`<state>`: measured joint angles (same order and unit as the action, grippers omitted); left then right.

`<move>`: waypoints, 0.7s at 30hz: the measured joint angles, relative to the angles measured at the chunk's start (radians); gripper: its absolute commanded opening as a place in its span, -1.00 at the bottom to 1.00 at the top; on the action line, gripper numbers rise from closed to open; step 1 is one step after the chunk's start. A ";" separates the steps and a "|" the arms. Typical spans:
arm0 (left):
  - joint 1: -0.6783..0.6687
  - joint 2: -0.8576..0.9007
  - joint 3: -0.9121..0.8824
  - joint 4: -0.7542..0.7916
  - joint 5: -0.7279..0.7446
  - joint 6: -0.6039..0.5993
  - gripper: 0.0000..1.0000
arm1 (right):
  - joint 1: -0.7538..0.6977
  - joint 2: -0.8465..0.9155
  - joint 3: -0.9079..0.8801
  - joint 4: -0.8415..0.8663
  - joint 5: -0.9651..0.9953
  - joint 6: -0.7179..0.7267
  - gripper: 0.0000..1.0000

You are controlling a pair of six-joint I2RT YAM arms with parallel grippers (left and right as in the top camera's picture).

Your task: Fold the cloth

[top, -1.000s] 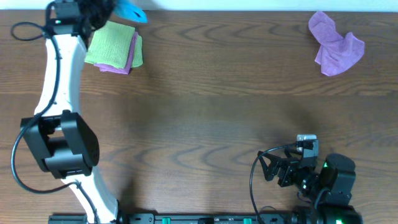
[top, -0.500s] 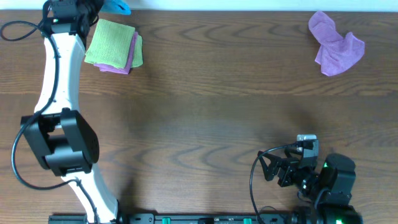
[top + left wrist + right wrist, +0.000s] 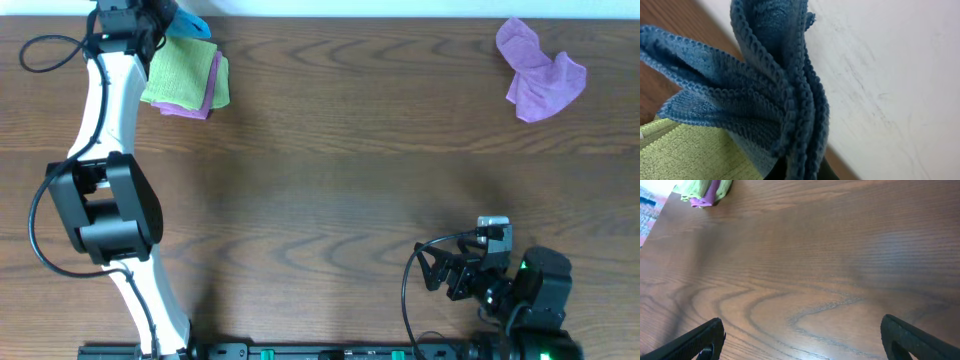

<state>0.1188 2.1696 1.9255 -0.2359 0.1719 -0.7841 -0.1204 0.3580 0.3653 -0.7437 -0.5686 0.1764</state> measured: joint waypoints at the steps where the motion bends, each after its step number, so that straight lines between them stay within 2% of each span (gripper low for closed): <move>1: 0.000 0.001 0.000 -0.002 0.000 0.000 -0.90 | 0.000 0.000 0.000 0.000 0.000 0.000 0.98; 21: -0.029 0.002 0.000 -0.180 -0.034 0.067 -0.89 | 0.000 0.000 0.000 0.000 0.000 0.000 0.99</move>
<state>0.0895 2.1715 1.9255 -0.4156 0.1383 -0.7170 -0.1204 0.3580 0.3653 -0.7437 -0.5686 0.1764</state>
